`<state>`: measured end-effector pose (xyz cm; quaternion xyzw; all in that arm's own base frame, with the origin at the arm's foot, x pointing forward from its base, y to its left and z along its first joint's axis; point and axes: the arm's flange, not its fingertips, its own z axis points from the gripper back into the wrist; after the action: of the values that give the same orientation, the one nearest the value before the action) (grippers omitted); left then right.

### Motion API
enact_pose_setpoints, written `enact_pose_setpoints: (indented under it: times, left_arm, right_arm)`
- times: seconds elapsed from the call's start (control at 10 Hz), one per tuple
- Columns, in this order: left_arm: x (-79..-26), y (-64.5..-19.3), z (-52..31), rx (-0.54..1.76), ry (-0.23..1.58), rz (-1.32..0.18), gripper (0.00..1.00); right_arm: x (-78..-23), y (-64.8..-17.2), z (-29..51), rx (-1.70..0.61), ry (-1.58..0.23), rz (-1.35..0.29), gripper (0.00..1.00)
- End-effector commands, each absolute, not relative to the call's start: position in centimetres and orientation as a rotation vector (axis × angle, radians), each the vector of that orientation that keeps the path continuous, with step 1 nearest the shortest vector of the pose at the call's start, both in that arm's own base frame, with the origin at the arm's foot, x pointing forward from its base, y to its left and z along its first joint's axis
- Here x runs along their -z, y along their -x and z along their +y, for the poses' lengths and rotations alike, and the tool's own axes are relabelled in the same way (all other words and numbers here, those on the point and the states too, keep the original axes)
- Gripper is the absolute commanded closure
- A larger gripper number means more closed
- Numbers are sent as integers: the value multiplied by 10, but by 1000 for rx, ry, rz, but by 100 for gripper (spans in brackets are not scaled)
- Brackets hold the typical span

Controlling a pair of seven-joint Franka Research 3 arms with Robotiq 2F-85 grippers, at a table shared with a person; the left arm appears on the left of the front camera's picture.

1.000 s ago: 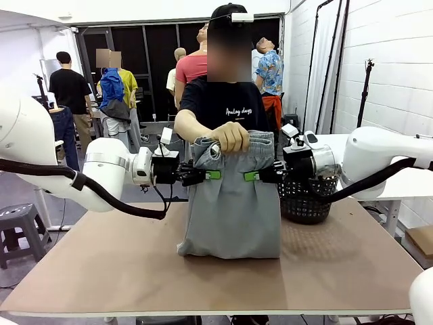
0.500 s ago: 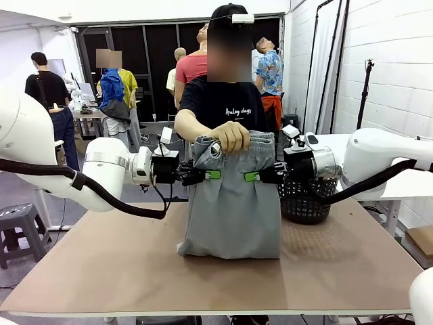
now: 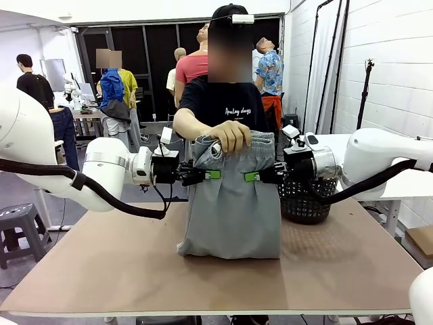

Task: Fold the training pants.
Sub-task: Fold the Training pants in half.

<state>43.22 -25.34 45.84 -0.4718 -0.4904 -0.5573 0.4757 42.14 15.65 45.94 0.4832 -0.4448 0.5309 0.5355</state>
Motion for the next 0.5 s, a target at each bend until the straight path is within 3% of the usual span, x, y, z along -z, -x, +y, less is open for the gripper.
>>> enact_pose_setpoints:
  times: [0.0,0.4]
  left_arm:
    - [-461,-432,-253,1367,1135,-1207,100]
    - [-461,-432,-253,1367,1135,-1207,100]
  right_arm:
    - [-461,-419,157,-1259,-1163,-1057,100]
    - [-461,-419,157,-1259,-1163,-1057,100]
